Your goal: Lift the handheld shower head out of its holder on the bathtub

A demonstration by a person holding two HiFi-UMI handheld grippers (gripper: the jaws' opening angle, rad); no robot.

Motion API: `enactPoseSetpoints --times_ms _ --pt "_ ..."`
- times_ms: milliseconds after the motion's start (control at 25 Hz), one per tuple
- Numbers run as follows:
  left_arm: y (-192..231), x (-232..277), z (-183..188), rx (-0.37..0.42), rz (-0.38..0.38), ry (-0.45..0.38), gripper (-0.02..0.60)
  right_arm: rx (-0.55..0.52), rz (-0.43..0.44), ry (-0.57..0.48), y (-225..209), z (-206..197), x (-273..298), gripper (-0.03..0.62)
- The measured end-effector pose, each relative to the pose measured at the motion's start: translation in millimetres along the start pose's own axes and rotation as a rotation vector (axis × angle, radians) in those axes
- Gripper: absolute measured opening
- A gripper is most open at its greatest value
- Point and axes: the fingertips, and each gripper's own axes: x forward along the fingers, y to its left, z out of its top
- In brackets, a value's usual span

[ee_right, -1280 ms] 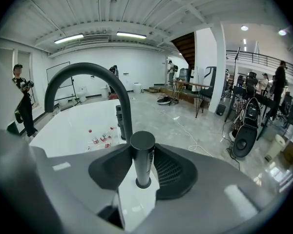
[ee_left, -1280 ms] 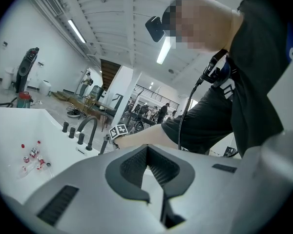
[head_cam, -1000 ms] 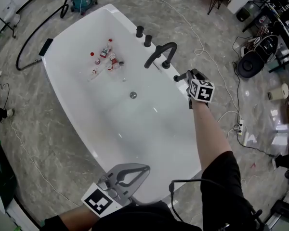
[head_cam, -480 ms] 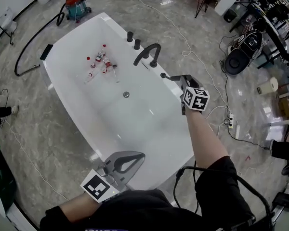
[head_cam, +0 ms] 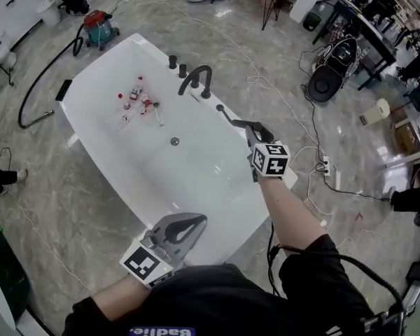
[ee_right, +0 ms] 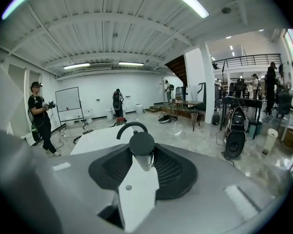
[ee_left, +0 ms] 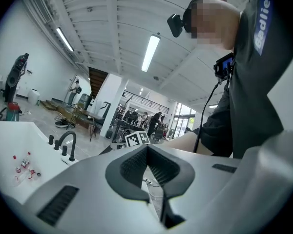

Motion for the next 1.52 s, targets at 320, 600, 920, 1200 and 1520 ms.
enactPoseSetpoints --times_ms 320,600,920,1200,1520 --pt "-37.3 -8.3 4.3 0.016 -0.018 -0.005 0.000 0.029 0.017 -0.044 27.4 -23.1 -96.9 0.132" --pt "-71.7 -9.7 4.5 0.034 -0.057 -0.001 0.000 0.067 0.028 -0.085 47.8 -31.7 -162.7 0.132" --pt "-91.8 -9.8 9.7 0.058 -0.069 -0.015 0.000 0.053 0.063 -0.125 62.2 -27.3 -224.8 0.132" --pt "-105.3 0.1 22.9 0.087 -0.092 -0.017 0.000 0.094 0.103 -0.160 73.0 -13.1 -270.5 0.132" --pt "-104.6 4.1 20.1 0.098 -0.112 -0.002 0.000 0.073 0.143 -0.212 98.7 0.9 -309.1 0.132"
